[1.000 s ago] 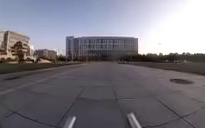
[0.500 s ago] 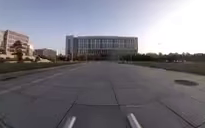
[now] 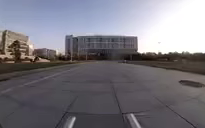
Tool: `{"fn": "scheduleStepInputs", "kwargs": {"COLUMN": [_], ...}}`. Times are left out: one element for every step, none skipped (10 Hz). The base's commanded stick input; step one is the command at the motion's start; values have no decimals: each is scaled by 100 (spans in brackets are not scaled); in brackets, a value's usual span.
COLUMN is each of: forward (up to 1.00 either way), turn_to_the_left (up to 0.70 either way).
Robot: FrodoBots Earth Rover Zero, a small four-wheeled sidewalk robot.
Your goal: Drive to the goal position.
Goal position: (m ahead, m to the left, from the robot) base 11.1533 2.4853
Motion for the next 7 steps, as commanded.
{"fn": "scheduleStepInputs", "kwargs": {"forward": [51, 70, 70, 70, 70, 70, 70], "turn_to_the_left": [0, 0, 0, 0, 0, 0, 0]}}
